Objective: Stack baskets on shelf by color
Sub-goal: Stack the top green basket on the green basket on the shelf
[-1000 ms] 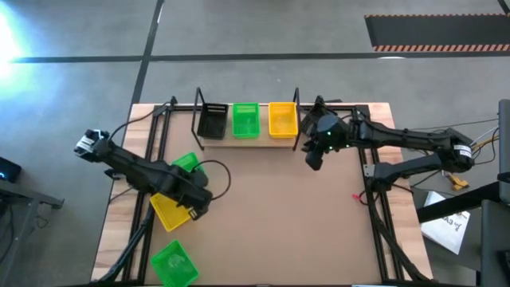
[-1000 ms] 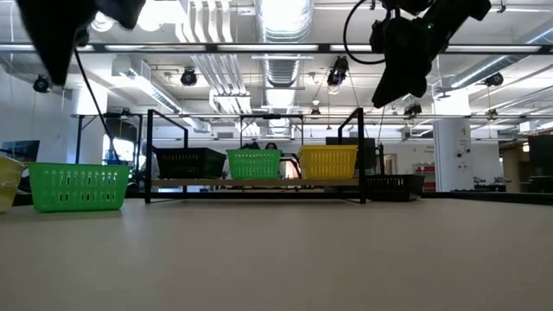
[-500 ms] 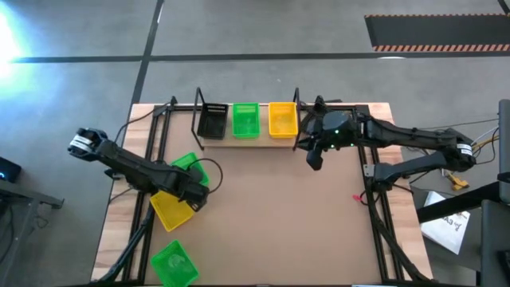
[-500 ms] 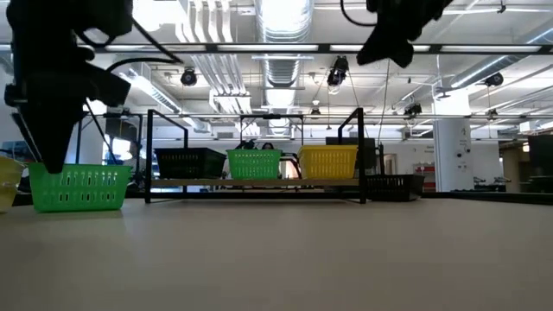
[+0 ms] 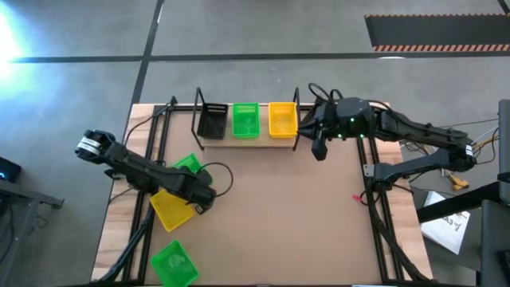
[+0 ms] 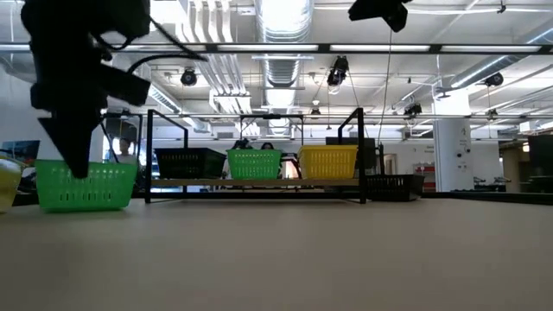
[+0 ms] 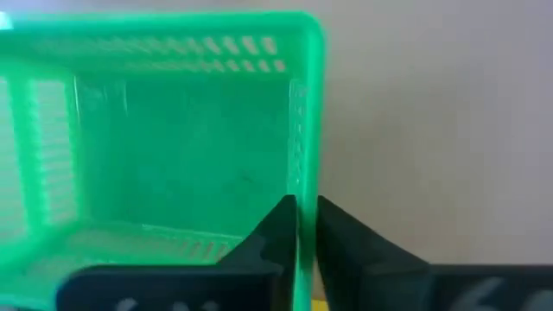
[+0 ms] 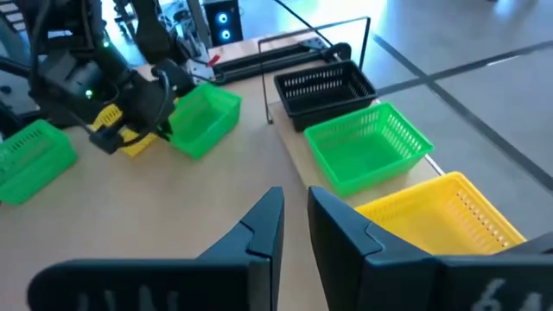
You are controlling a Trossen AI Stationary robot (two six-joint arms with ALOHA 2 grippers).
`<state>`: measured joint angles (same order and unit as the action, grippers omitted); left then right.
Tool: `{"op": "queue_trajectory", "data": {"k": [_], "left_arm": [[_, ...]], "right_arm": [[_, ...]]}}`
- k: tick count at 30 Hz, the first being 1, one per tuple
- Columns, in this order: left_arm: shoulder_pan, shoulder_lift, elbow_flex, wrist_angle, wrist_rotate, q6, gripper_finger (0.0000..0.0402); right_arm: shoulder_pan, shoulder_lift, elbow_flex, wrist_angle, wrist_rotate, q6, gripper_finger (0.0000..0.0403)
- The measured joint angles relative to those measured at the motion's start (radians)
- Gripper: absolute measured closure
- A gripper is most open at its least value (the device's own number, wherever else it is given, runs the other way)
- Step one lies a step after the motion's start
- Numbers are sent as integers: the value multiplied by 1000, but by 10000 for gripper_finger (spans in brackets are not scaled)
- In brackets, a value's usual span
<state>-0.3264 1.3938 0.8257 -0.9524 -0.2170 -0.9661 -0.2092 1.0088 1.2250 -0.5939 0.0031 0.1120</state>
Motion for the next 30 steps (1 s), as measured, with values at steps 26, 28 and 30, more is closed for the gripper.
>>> {"op": "queue_trajectory", "data": {"k": [26,28,30], "left_arm": [[451,261,875,60,76,955,401],[500,300,895,42,19,1021,401],[537,331,901,29,-43,1083,401]], "right_arm": [[62,-13,95,-198,0,116,355],[91,-13,95,-197,8,132,355],[127,-12,94,-197,42,155,355]]}}
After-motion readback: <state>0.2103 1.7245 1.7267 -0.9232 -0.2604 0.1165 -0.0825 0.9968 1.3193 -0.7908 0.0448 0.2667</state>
